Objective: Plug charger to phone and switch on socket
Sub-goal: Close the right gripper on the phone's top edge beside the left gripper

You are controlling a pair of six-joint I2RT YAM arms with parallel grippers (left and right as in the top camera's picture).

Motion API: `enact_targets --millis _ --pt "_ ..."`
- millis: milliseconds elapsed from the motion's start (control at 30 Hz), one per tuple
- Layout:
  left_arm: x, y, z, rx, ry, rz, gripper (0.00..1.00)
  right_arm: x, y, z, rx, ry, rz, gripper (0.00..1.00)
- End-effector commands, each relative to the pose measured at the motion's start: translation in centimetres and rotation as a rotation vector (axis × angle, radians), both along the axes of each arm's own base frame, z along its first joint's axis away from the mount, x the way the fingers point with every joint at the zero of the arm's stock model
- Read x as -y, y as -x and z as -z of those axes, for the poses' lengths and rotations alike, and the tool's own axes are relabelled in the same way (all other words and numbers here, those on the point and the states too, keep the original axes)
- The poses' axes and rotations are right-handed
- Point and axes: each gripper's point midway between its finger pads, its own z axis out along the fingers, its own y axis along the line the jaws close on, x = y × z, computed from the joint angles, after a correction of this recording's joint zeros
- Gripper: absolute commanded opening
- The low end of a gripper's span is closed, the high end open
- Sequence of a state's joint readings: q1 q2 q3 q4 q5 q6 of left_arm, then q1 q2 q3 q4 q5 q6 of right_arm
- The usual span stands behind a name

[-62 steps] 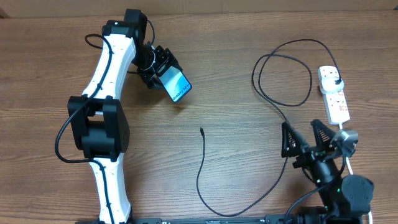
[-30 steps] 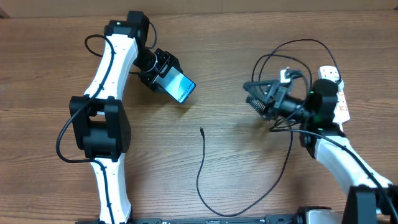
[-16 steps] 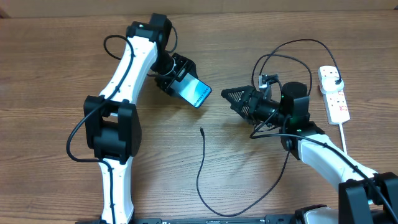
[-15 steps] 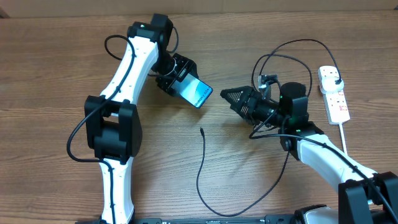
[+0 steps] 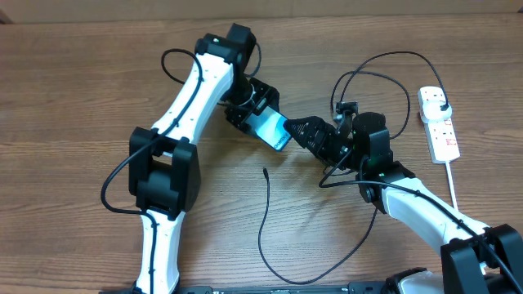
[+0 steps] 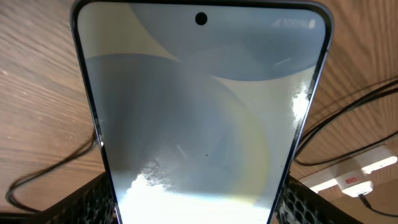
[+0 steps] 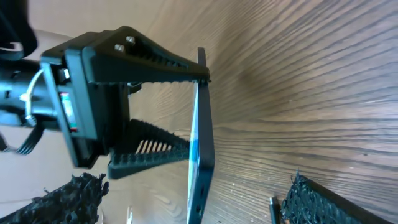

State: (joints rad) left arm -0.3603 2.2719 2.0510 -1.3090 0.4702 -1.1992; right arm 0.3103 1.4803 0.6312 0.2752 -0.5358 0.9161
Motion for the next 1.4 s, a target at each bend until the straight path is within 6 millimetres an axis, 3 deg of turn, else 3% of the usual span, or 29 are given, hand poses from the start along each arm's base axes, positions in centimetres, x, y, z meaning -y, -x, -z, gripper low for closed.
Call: enact_targets --millis 0,633,967,1367 --pt "1.8 0.1 -1.9 0.018 0.041 -0.013 0.04 0.0 -0.6 -0.3 0.02 0.021 0.022 0.97" --pt "6.0 2.7 -2.5 -0.048 0.096 0.007 0.04 0.9 -0.7 0.8 -0.021 0.059 0.074 0.96" --pt "7.7 3.0 -2.6 -0.03 0.105 0.01 0.04 0.9 -0.7 0.8 -0.023 0.058 0.075 0.83" --pt "8.1 3.0 -2.3 -0.021 0.076 -0.011 0.04 0.9 -0.7 1.0 -0.03 0.061 0.076 0.58"
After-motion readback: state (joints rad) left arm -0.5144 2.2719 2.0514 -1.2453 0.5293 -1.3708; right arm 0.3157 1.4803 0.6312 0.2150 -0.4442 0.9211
